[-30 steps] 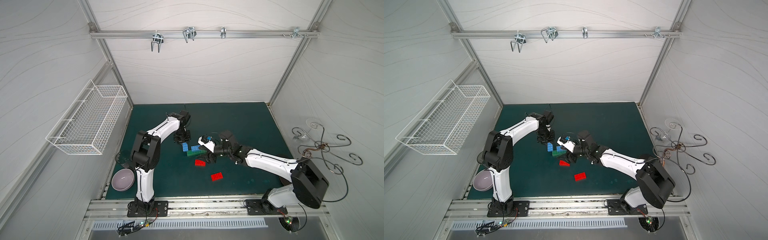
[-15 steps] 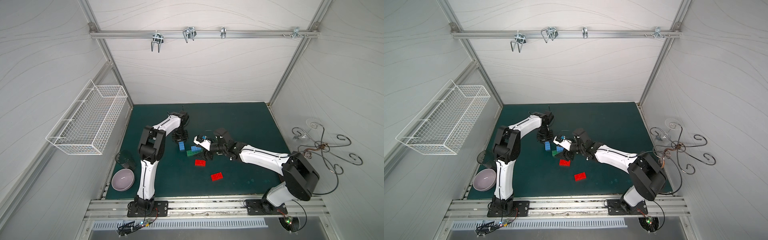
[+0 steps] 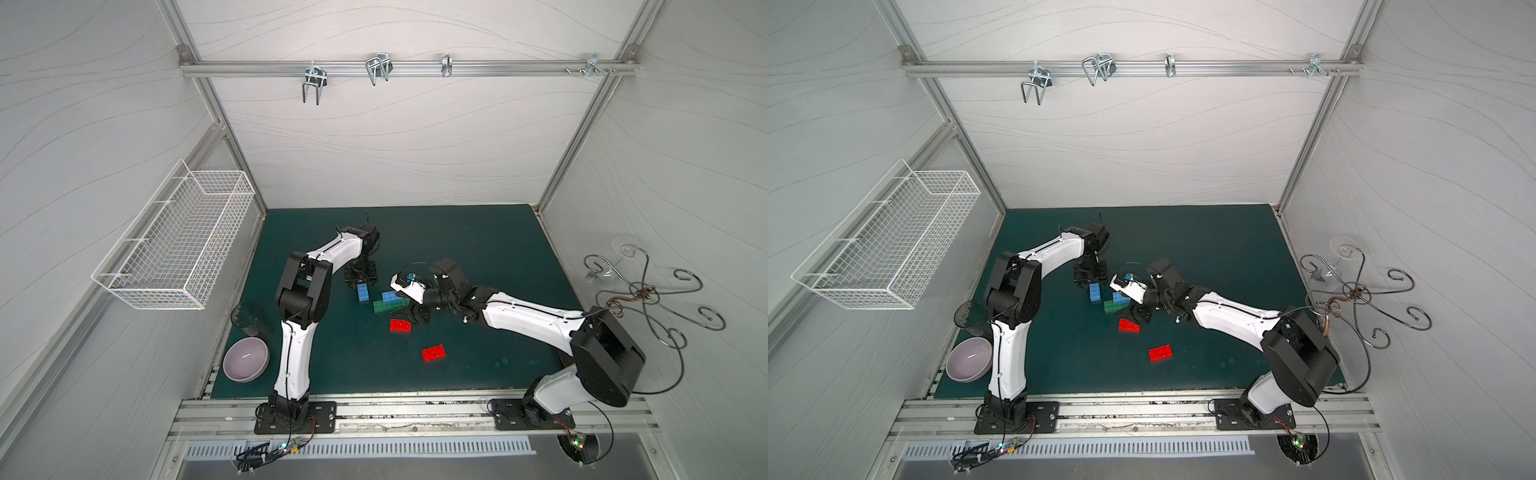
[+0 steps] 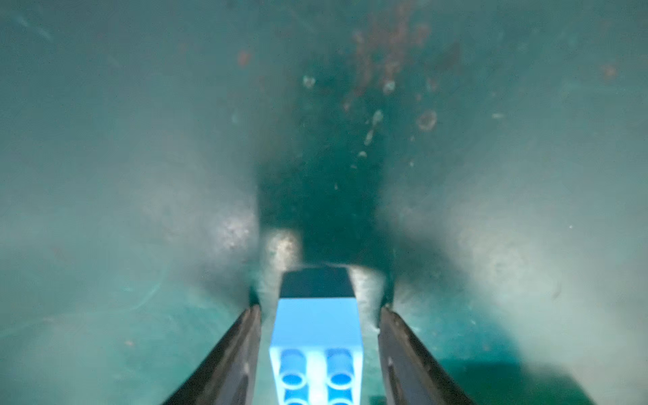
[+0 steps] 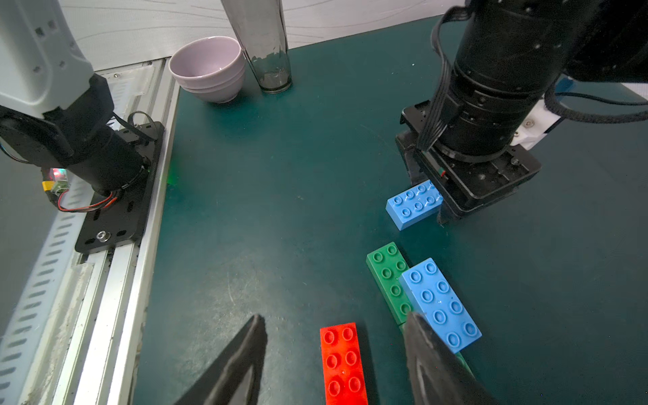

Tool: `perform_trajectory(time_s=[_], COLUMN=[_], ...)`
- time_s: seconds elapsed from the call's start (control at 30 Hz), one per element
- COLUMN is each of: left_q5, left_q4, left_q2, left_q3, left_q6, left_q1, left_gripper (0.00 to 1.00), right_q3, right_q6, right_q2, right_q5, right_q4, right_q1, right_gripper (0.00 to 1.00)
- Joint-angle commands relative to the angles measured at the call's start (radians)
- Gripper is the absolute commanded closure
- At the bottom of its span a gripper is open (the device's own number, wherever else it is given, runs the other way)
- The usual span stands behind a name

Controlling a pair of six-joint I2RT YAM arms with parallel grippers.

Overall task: Assemble a small pinwheel with lego
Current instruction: Assemble the lego brick with the lego brick.

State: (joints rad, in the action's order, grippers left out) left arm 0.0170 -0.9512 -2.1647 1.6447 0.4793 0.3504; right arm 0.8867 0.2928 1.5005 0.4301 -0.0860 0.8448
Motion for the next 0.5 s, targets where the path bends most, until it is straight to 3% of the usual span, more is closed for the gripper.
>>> perform_trajectory(time_s=[0.0,0.07,0.17,0.3,0.4,0.47], left_q5=[0.038,0.040,0.031,0.048,0.049,0.036], left_q4=[0.038,0.042,0.047,0.051,0.046,0.052], left_q2=[0.016,0.016,0.018,0.017,0.011,0.016], left_q3=[-0.005,-0.006,-0.016,-0.027,-0.029,-0.033], left_q6=[-0.023,-0.022,-0.015,-0.017,-0.023,-0.019], left_q1=[-0.001,-0.001,-0.001,0.001,-0.001,0.001], left_gripper=[0.43,0.47,0.62,0.63,0.74,0.76], right_q3=[0.004,0.008,0.011,0.005,0.008,0.008], right_q6=[-0.027,-0.030,-0.030,-0.031,-0.036,-0.044], right_q2=[-0.013,-0.012,-0.015,-0.023,-0.016,-0.008], right_q5=[0.009,0.009,0.008,0.008,0.019,0.036], right_q4=[0.034,0.041,0.056,0.062,0.060,0.041], right_q1=[0.002,0.002,0.002,0.002,0.002,0.002], right_gripper=[0.35,0.35,0.35,0.35,0.35,0.35])
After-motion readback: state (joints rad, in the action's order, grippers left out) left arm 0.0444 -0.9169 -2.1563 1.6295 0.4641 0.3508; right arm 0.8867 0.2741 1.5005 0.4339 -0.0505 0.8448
